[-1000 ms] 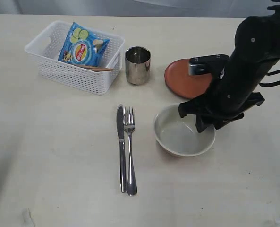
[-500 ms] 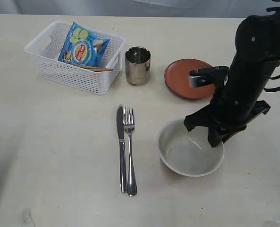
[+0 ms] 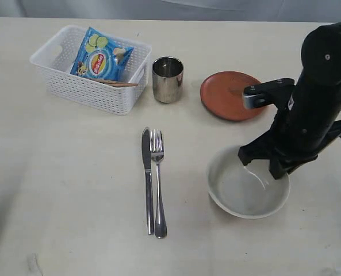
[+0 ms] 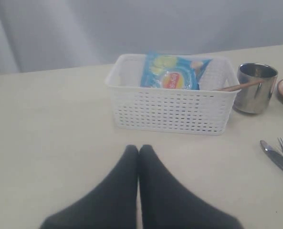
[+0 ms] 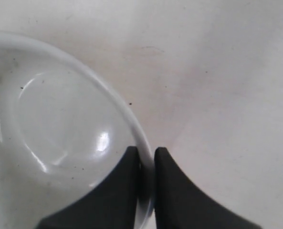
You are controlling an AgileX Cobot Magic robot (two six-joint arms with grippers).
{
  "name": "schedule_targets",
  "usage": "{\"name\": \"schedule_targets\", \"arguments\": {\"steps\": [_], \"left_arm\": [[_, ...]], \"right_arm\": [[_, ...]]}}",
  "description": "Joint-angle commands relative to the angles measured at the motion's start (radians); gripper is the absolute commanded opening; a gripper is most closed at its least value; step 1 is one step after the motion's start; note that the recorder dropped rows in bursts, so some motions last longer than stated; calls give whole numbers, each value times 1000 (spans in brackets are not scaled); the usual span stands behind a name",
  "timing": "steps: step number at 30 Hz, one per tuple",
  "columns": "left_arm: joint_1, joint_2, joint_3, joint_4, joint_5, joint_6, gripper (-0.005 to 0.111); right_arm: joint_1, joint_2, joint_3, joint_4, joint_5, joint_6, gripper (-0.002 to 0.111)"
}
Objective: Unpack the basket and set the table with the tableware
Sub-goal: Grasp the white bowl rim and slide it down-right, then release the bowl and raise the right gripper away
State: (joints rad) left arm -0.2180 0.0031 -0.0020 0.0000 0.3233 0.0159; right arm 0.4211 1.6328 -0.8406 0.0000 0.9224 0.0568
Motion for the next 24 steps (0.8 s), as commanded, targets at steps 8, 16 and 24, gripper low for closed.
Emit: {"name": "schedule_targets", "arguments": {"steps": [8,16,24], "left_arm": [[2,-3,2,0,-4,-2,0],[2,-3,2,0,-4,-2,0],[2,-3,2,0,-4,-2,0]], "right_arm": [[1,61,5,-27,-20,18,28],[1,21,-82,-27,59,-5,52],[1,-31,-345,229,21,-69,52]]}}
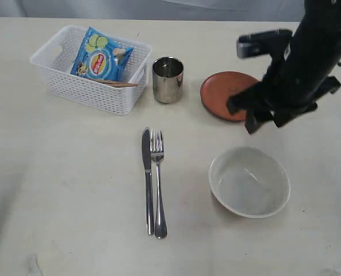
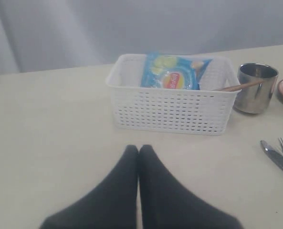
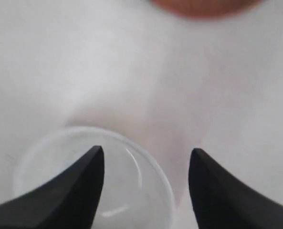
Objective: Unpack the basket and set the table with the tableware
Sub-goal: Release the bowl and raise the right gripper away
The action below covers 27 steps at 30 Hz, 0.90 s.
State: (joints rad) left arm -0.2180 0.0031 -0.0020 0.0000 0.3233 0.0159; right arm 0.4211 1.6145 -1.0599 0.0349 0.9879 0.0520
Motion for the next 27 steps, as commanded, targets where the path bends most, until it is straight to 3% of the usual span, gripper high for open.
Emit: {"name": "schedule_targets", "arguments": {"steps": [1,5,11,13,21,27], "left_arm": [[2,-3,2,0,-4,-2,0],[2,-3,2,0,-4,-2,0],[2,-3,2,0,-4,-2,0],[2,-3,2,0,-4,-2,0],[2,-3,2,0,-4,-2,0],[2,-3,2,0,-4,-2,0]], "right_arm": [[4,0,-166,280,-64,-102,52],[47,104,-331,454,-124,-153,52],[138,240,-492,462,-153,-144,52],[164,237,-487,439,-190,-129,46],[236,7,-261,212,-341,-46,0],[236,-355,35,199,-580,-45,0]]}}
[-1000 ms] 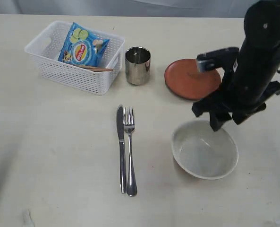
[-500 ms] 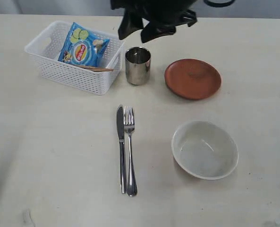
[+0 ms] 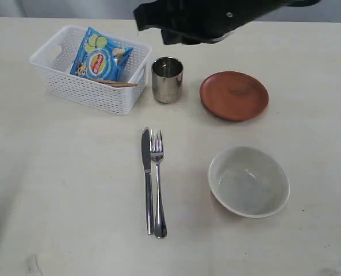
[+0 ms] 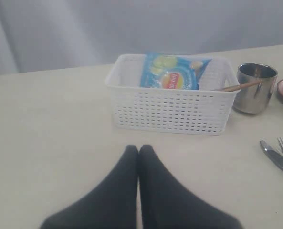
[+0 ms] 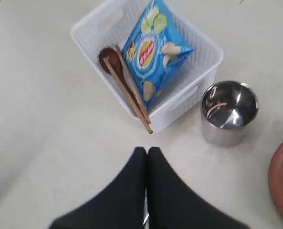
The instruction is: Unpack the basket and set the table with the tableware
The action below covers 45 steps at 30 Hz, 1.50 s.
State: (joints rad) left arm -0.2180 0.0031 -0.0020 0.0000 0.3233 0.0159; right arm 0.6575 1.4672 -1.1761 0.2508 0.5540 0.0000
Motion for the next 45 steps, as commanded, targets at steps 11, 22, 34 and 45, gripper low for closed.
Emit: {"name": "schedule_targets", "arguments": {"steps": [11,22,34,45], "left_arm": [[2,-3,2,0,-4,-2,0],[2,-3,2,0,-4,-2,0],[2,-3,2,0,-4,-2,0],[2,-3,2,0,-4,-2,0]], "right_arm": [[0,-775,355,-24,-173,-52,0],[0,-1150,356,-24,-175,-52,0],[-191,-1385,415,-122,-207,-92,0],[-565,-1467,571,-122,-351,-143,0]]}}
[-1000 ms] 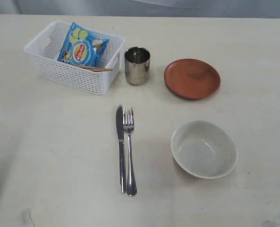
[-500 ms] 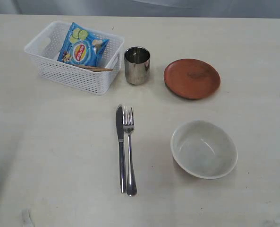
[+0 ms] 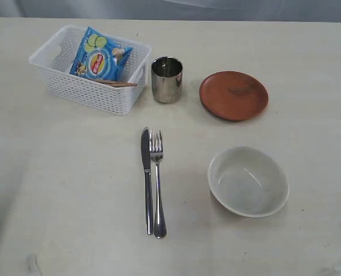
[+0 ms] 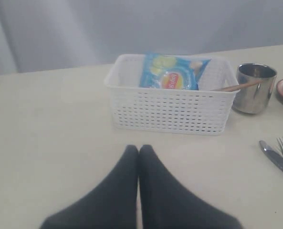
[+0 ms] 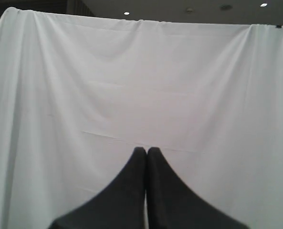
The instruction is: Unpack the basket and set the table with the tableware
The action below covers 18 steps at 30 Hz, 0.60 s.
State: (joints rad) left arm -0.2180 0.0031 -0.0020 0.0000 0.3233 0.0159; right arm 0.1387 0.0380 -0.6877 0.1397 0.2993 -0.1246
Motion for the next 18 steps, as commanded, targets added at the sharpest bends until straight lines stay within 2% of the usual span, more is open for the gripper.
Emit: {"name": "schedule_targets", "arguments": {"steps": [1,12,18], "left_arm": [[2,-3,2,0,-2,-2,0],[2,-3,2,0,-4,-2,0],[2,-3,2,0,-4,-2,0]], "right_arm": [[-52,-38,110,-11,-123,-16,0],[-56,-38,387,-134,-199,42,0],[-56,-38,544,-140,-223,-54,0]]}}
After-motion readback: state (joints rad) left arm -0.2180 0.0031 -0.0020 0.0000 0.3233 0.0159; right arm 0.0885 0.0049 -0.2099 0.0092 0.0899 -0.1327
